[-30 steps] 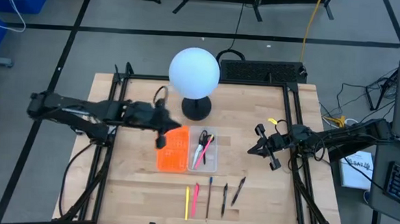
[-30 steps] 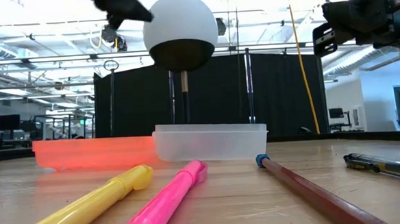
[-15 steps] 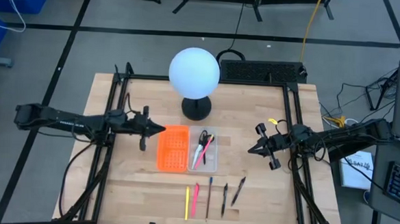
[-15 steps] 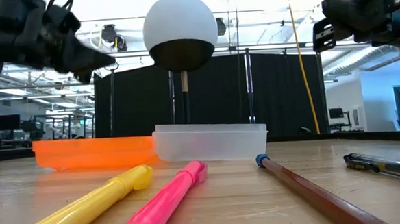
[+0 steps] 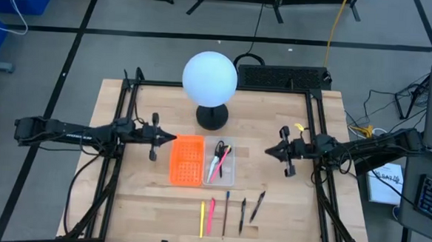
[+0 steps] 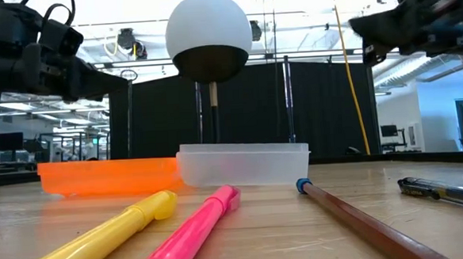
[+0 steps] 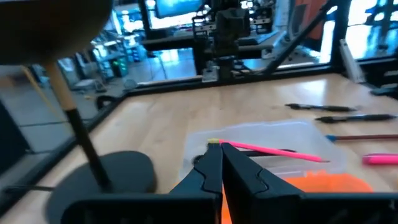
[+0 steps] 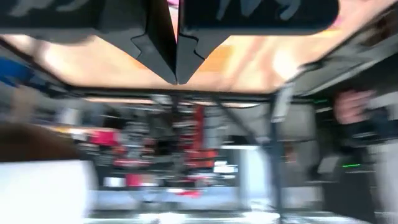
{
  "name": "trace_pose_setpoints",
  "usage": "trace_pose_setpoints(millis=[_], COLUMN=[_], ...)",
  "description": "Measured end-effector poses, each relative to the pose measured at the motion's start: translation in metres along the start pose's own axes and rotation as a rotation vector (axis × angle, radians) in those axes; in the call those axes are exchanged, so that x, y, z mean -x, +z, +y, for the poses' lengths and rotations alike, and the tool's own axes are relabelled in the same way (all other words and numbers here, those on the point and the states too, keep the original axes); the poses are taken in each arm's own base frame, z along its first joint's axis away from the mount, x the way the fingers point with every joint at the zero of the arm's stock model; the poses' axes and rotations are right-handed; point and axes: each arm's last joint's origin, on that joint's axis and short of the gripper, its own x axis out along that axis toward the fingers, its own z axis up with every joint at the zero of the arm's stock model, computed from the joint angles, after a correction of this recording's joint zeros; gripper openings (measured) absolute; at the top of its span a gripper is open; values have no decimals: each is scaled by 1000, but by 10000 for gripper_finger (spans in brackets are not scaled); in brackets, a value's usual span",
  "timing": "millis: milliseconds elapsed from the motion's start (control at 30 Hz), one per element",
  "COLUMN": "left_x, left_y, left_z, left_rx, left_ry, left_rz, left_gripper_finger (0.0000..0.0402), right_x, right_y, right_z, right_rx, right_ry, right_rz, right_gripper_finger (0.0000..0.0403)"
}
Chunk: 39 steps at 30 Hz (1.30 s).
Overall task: Pick & place school supplies into a supply box
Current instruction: Put the right black pen into the pencil box
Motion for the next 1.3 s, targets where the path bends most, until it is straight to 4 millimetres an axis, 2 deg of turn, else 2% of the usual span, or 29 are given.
trace_pose_setpoints(millis=[67,133,233,300,400,533,733,867,1033,1167,1300], left_x=[0,0,1,1,2,2,1,1,1,1,1], left_y=[0,2,6,9,10,10,8,8,8,8,8], left_z=[2,4,7,9,10,10,10,10,10,9,9], left_rx=[-24,-46,-58,-57,-55,-54,-40,22,106,105,105], left_ry=[50,112,196,239,272,285,282,279,272,250,250], left_rz=[3,-9,-42,-64,-71,-67,-50,-59,-72,-74,-74], left_gripper_finger=[17,19,20,20,20,21,21,21,21,21,21], right_x=[0,-3,-25,-37,-51,-68,-89,-101,-112,-113,-108], right_y=[0,-5,26,43,57,77,71,50,34,21,0], right_z=[-2,-1,4,10,23,44,93,130,178,196,198], right_rx=[-28,-38,-50,-77,-144,-351,-620,-774,-991,-1099,-1109], right_ry=[-80,-90,-129,-197,-275,-317,-306,-357,-400,-506,-657], right_rz=[7,104,182,294,482,585,694,785,890,920,969], right_gripper_finger=[0,0,0,0,0,0,0,0,0,0,0])
